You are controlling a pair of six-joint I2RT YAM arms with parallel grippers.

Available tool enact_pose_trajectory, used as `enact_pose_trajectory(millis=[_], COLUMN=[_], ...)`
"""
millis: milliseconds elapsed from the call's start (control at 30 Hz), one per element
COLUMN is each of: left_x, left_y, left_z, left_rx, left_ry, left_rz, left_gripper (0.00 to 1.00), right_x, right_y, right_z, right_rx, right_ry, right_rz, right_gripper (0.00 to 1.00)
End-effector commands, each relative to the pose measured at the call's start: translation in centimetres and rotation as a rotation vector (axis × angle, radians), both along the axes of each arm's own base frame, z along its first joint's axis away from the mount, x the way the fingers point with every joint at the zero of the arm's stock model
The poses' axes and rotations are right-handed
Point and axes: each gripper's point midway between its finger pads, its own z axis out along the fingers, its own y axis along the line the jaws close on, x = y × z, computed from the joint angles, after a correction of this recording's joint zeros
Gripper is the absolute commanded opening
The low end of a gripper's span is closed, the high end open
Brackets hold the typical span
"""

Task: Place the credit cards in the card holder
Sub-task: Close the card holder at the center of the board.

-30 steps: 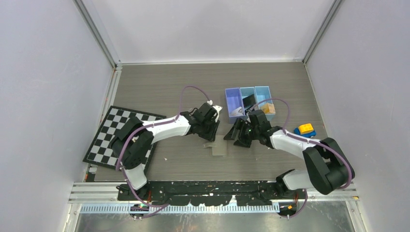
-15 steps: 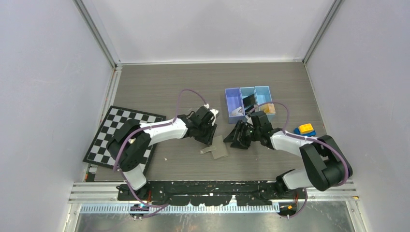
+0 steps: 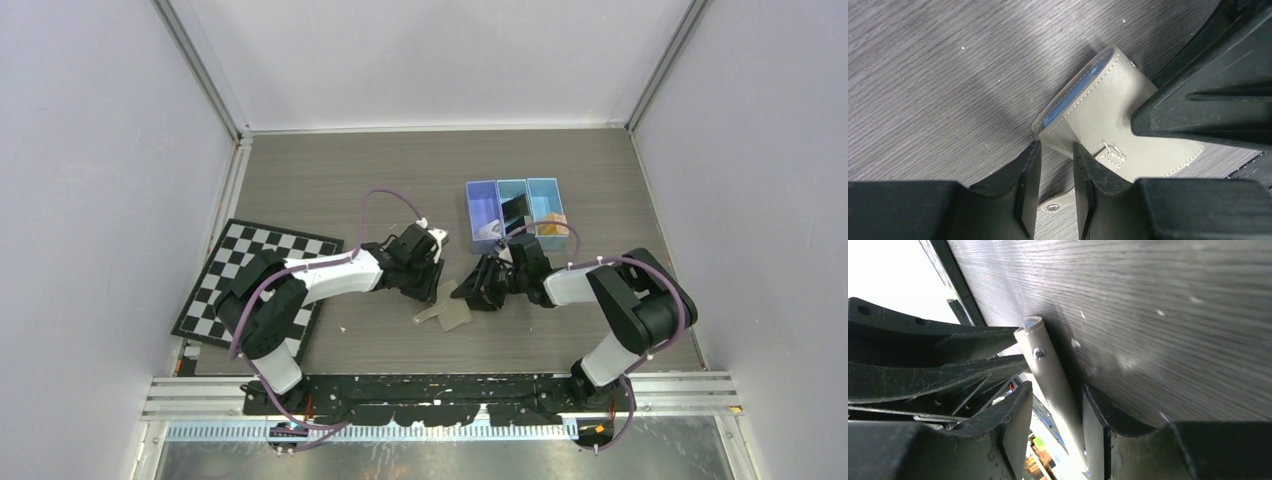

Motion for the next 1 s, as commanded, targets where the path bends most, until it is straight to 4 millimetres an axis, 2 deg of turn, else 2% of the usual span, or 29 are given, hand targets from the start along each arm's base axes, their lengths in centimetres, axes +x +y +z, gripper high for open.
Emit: enact_pose_trajectory(millis=[0,67,233,400,533,633,767,867,900,967], left_x=[-0.7,-0.7,-0.5,1.0,2.4,2.9,4.1,5.0,5.2,5.6], left_y=[1.0,0.9,0.3,-0.4,0.0,0.7,2.9,4.6,5.2,6.3], left_z=[-0.9,-0.9,-0.5,1.9,4.5,6.1,7.9,8.9,8.9,8.9], left_rx=[0.031,0.026,-0.012,-0.056,-0.096,-0.121,-0.124,-0.140,-0.138,-0.143], left_ry=[0.014,0.013,0.000,-0.058,-0.113,-0.142,-0.202,-0.226,-0.233,-0.242], left_rz=[0.005,0.004,0.002,0.012,0.034,0.051,0.116,0.171,0.190,0.224], left_gripper=[0.30,0.29,0.29,0.42,0.55,0.63,0.73,0.75,0.75,0.75], right_x=[0.3,0.4,1.1,1.6,1.5,1.3,1.6,1.8,2.1,2.0], right_y=[1.8,2.4,3.1,2.2,0.1,-1.9,-5.2,-7.5,-8.8,-9.8], right_z=[0.0,-0.1,0.8,2.0,2.8,4.4,7.3,9.5,9.9,10.2], right_rx=[0.053,0.066,0.112,0.035,-0.137,-0.267,-0.515,-0.723,-0.829,-0.941], right_ry=[-0.016,-0.013,-0.029,-0.086,-0.150,-0.213,-0.318,-0.380,-0.394,-0.384], right_rz=[0.017,0.020,-0.001,-0.009,0.008,0.027,0.072,0.125,0.124,0.162], right_gripper=[0.44,0.38,0.14,0.02,0.01,0.01,0.01,0.00,0.01,0.00])
